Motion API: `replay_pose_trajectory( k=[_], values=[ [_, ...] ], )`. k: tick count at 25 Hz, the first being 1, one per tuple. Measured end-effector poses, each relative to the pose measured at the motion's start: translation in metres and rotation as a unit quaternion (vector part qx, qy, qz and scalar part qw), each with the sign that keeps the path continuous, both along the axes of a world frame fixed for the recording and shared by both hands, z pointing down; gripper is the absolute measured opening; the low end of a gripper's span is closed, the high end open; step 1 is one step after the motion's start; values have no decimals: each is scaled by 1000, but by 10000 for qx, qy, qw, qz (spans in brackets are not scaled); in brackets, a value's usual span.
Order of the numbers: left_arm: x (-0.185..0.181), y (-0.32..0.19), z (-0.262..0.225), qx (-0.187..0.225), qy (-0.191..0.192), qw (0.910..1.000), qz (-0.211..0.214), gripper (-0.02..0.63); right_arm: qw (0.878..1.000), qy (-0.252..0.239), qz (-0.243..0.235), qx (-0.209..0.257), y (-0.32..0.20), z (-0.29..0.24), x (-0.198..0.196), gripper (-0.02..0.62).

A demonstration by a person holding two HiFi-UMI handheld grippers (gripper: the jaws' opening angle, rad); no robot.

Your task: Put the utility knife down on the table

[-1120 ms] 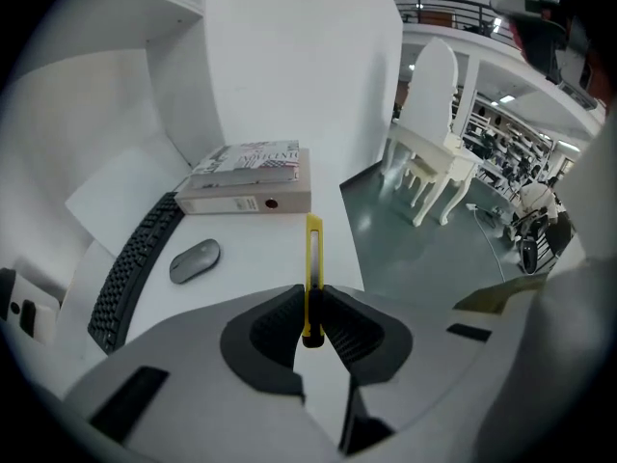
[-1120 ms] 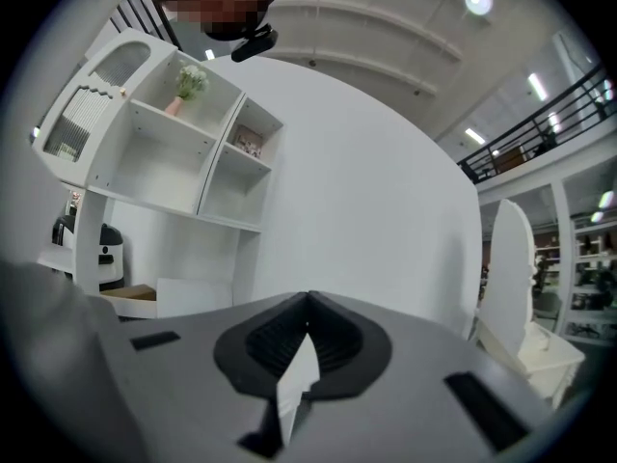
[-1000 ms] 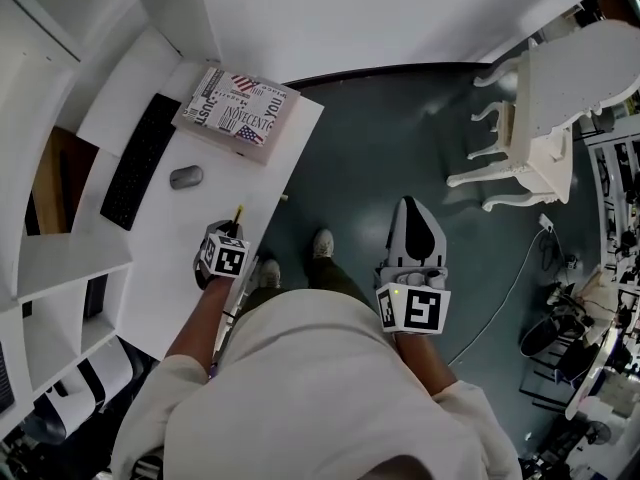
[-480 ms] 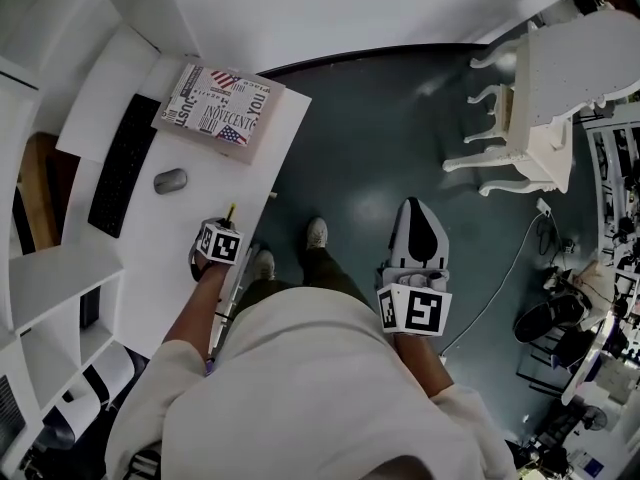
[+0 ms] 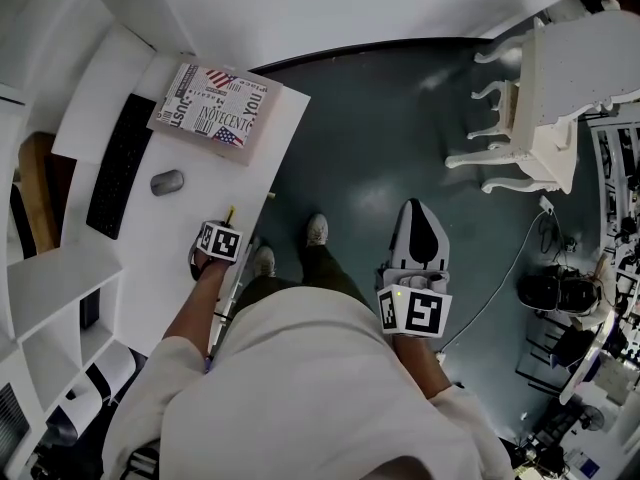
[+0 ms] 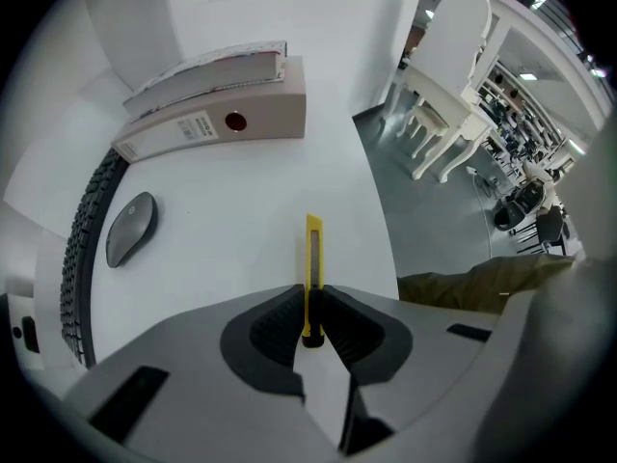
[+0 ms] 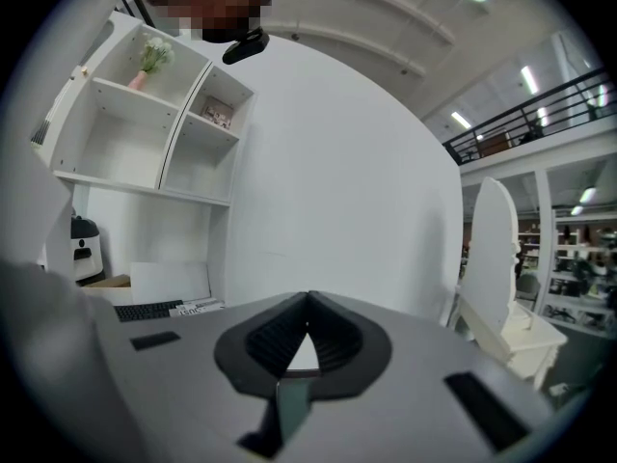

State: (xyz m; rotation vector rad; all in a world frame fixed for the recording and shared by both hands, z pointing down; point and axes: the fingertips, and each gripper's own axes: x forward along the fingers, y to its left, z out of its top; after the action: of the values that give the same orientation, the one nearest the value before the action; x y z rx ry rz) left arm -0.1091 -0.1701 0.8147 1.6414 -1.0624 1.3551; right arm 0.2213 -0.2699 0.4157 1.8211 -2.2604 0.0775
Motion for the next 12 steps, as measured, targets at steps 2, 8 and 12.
replay_pose_trajectory(
  k=[2,8,12],
  values=[
    [0,0,1,-54,-10,10000,11,57,10000,-28,13,-27,-3,3,3,5],
    [1,-2,6,-355,-42,9993,49,58,9999,-126,20,-99,-14,13,11,5],
    [1,-1,7,-494,-89,9987,23,60,9997,-188,10,-149,-20,19,17,4]
  ],
)
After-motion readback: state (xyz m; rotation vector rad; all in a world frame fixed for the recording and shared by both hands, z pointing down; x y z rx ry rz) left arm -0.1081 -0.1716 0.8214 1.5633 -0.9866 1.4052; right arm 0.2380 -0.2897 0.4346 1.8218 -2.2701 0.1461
